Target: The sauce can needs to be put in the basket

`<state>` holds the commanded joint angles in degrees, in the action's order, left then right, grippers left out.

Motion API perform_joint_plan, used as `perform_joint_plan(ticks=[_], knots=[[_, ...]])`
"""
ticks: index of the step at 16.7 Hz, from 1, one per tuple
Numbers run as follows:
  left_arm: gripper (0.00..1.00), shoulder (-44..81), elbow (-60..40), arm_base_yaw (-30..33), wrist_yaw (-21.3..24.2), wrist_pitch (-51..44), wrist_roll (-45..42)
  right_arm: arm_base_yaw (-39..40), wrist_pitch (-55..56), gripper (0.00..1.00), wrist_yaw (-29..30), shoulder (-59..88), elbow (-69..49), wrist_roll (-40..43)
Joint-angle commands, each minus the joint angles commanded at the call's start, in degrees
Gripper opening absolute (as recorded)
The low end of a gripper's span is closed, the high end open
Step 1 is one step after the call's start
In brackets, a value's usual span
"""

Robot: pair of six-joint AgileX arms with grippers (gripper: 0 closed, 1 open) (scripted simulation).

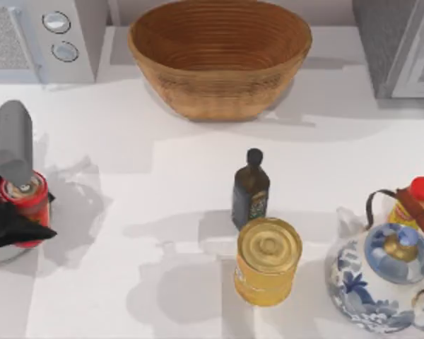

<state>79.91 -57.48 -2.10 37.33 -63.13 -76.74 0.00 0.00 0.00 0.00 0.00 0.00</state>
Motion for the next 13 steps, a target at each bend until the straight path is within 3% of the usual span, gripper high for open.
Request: perform_joint_plan(ticks=[13], knots=[[0.0, 39.6, -69.7, 27.9, -42.1, -3.6, 65.7, 0.0, 0.0, 1.0, 0.0, 0.0, 0.0, 0.0]])
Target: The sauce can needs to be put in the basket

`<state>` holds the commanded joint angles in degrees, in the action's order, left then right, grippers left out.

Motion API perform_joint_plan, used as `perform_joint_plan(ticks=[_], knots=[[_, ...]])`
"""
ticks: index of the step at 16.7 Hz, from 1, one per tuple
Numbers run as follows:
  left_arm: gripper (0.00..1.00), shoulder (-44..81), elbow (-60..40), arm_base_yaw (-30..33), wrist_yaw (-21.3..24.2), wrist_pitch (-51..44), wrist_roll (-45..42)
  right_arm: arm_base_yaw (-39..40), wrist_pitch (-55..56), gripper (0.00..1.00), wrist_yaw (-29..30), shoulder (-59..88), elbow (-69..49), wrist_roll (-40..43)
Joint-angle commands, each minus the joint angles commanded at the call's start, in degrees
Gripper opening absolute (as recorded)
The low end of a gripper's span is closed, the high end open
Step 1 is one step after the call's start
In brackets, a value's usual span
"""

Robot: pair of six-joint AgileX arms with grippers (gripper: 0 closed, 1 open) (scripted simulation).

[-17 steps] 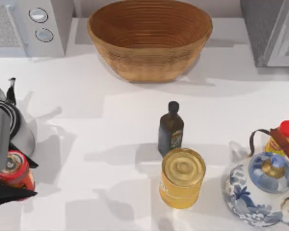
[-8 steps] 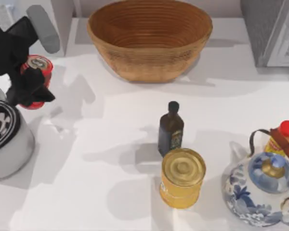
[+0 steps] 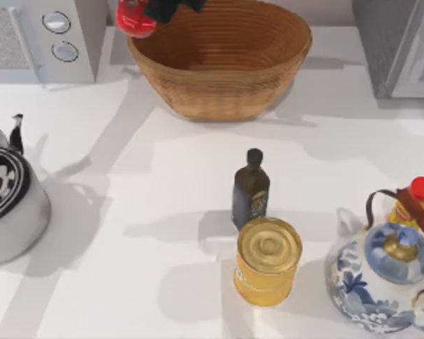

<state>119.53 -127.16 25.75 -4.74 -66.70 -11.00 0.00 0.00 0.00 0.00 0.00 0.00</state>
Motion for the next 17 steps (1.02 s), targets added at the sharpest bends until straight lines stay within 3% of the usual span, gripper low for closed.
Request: perform_joint_plan(ticks=[4, 8, 11, 17], knots=[[0.0, 11.7, -19.7, 6.4, -11.3, -0.9, 18.0, 0.0, 0.0, 1.0, 0.0, 0.0, 0.0, 0.0], [0.0, 20.4, -33.7, 10.2, -19.2, -1.5, 30.6, 0.0, 0.0, 1.0, 0.0, 0.0, 0.0, 0.0], [0.0, 23.6, -38.6, 11.3, -22.0, -1.7, 35.1, 0.0, 0.0, 1.0, 0.0, 0.0, 0.0, 0.0], [0.0, 24.4, -38.7, 11.1, -22.1, -1.7, 35.4, 0.0, 0.0, 1.0, 0.0, 0.0, 0.0, 0.0]])
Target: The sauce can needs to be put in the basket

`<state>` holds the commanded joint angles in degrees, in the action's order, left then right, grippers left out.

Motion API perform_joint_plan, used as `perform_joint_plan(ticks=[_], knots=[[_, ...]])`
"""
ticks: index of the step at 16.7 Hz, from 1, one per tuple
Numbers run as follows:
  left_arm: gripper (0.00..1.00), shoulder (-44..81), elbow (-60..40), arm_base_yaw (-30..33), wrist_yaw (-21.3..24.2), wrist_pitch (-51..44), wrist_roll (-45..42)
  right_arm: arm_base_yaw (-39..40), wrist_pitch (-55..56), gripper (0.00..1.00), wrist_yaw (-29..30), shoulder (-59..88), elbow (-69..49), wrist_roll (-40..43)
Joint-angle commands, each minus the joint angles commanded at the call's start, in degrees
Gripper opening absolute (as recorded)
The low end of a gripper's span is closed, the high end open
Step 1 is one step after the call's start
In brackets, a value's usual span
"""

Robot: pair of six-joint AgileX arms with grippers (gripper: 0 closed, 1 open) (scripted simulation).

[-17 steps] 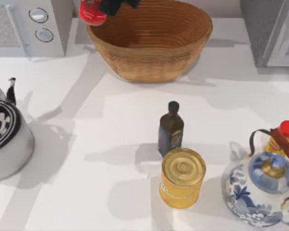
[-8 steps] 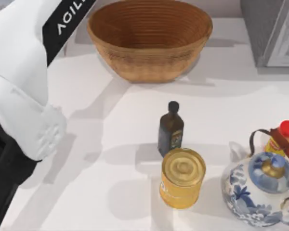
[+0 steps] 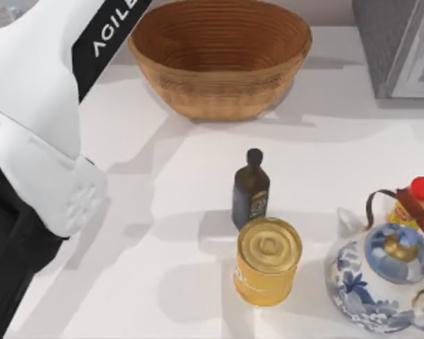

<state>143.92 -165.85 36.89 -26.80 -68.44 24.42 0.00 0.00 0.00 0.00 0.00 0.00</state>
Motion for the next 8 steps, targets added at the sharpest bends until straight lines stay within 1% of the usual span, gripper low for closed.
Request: perform_joint_plan(ticks=[4, 8], knots=[[0.0, 2.7, -2.6, 1.7, 1.5, 0.0, 0.9, 0.0, 0.0, 1.0, 0.0, 0.0, 0.0, 0.0], [0.0, 4.4, -3.2, 1.0, 2.4, 2.5, 0.9, 0.0, 0.0, 1.0, 0.0, 0.0, 0.0, 0.0]])
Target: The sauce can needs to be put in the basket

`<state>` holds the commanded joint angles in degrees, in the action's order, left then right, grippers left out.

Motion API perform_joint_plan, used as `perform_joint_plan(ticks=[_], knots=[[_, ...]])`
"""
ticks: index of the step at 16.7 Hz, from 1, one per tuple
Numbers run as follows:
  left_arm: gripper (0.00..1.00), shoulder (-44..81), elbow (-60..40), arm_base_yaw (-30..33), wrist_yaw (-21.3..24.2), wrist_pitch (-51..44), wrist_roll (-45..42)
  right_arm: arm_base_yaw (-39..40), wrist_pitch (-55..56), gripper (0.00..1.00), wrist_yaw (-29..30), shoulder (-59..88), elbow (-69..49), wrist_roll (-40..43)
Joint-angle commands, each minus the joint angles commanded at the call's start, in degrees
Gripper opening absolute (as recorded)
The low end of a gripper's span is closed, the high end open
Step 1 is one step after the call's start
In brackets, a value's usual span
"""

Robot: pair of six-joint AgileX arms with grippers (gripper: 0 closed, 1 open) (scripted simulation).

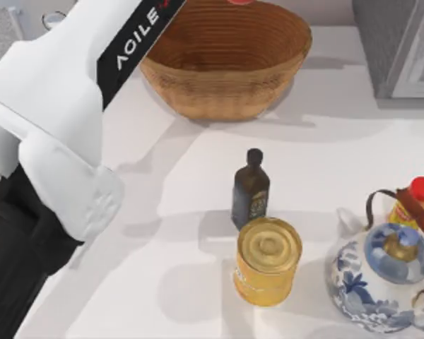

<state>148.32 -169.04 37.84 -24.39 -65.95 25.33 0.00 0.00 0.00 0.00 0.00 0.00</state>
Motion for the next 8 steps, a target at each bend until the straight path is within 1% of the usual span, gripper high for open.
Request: perform_joint_plan(ticks=[5, 8], knots=[[0.0, 0.9, 4.0, -2.9, -0.6, 5.3, -2.5, 0.0, 0.0, 1.0, 0.0, 0.0, 0.0, 0.0], [0.0, 1.0, 4.7, -3.3, -0.7, 5.9, -2.8, 0.0, 0.0, 1.0, 0.0, 0.0, 0.0, 0.0]])
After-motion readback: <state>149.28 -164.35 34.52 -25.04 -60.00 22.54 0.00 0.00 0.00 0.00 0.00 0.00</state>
